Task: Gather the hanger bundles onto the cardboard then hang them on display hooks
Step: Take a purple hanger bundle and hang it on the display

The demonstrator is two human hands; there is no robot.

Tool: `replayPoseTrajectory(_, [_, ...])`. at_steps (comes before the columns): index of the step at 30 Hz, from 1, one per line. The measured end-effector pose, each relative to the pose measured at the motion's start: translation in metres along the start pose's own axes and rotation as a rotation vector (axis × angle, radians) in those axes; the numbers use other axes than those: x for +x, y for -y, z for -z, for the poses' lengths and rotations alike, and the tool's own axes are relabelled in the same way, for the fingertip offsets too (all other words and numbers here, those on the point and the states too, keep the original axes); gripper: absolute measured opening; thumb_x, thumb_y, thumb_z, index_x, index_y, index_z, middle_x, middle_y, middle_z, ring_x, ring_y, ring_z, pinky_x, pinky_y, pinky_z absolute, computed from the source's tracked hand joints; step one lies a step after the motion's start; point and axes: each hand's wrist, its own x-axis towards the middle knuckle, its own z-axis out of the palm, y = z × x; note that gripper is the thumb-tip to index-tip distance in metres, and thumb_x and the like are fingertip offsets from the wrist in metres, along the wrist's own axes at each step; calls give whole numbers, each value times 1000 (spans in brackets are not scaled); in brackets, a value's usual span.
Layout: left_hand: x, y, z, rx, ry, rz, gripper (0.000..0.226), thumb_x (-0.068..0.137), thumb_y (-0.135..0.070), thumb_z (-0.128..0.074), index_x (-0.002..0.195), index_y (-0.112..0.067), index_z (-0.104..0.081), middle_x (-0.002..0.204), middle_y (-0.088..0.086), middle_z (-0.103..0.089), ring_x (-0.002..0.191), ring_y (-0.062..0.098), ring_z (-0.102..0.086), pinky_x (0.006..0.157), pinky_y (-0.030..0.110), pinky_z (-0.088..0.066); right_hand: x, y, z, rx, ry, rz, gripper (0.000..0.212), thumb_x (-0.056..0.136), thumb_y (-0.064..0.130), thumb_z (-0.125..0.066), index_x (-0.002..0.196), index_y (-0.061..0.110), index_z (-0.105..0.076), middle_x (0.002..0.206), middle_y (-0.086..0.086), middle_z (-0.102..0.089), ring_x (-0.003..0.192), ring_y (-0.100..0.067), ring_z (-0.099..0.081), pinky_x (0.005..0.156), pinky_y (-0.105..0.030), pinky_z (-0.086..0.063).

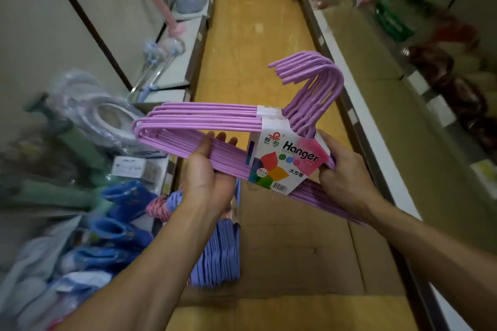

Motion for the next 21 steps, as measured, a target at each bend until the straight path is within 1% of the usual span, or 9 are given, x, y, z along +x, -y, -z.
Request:
replayPoseTrajectory(3, [-56, -62, -62, 25, -10, -24, 26, 100, -21, -54, 123, -9, -59, 107, 8, -67, 97, 25, -67, 74, 41, -56, -10, 96, 52, -24, -32, -32, 52, 95, 10, -58, 138, 39, -53, 114, 7, -69, 104, -19, -59, 87, -46, -51])
replayPoseTrajectory(5, [-98, -105, -106, 23, 3, -37, 27, 99, -19, -55, 123, -8, -59, 112, 10, -65, 94, 24, -68, 71, 38, -57, -17, 160, 87, -75, -59, -24, 57, 94, 10, -56, 142, 39, -49, 123, 4, -68, 114, -26, -57, 89, -46, -48])
replayPoseTrajectory(8, [-158, -166, -170, 58, 46, -118, 14, 97, -16, -54, 108, -8, -61, 104, 12, -65, 96, 28, -65, 92, 45, -52, -17, 242, 137, -114, -90, 48, 59, 93, 8, -52, 143, 38, -48, 106, 6, -67, 98, -23, -59, 74, -36, -44])
replayPoseTrajectory(10, [-191, -203, -208, 90, 59, -177, 27, 97, -15, -54, 123, -7, -57, 104, 14, -66, 100, 30, -65, 100, 48, -49, -15, 292, 167, -126, -122, 95, 55, 92, 9, -52, 139, 37, -53, 95, 7, -66, 90, -23, -61, 70, -36, -47])
replayPoseTrajectory(11, [-207, -219, -227, 102, 74, -202, 28, 98, -15, -54, 124, -7, -55, 99, 13, -67, 98, 29, -65, 99, 47, -51, -15, 316, 182, -132, -144, 105, 52, 91, 9, -52, 135, 36, -56, 92, 6, -67, 87, -23, -61, 70, -38, -50])
replayPoseTrajectory(14, [-258, -263, -279, 110, 115, -260, 3, 96, -11, -56, 97, -9, -57, 87, 10, -63, 94, 28, -64, 90, 44, -54, -21, 383, 226, -137, -192, 129, 42, 86, 10, -49, 119, 33, -62, 88, 2, -68, 84, -27, -60, 71, -42, -51])
replayPoseTrajectory(16, [-291, -287, -309, 107, 121, -280, 9, 96, -11, -55, 87, -11, -56, 82, 8, -59, 83, 27, -62, 84, 42, -54, -28, 422, 250, -168, -225, 158, 33, 86, 13, -48, 106, 35, -60, 86, -1, -66, 86, -31, -58, 73, -44, -50])
replayPoseTrajectory(19, [-340, -313, -344, 71, 130, -278, 17, 95, -14, -54, 78, -15, -52, 72, 4, -54, 68, 22, -57, 75, 37, -52, -43, 468, 281, -189, -264, 177, 24, 88, 18, -49, 79, 41, -52, 77, 2, -60, 85, -32, -58, 67, -43, -49])
replayPoseTrajectory(21, [-371, -323, -359, 40, 134, -266, 18, 94, -15, -55, 76, -15, -50, 61, 3, -55, 63, 21, -56, 71, 34, -51, -57, 488, 298, -203, -272, 195, 19, 90, 22, -50, 89, 39, -59, 80, 3, -64, 86, -30, -61, 67, -43, -52])
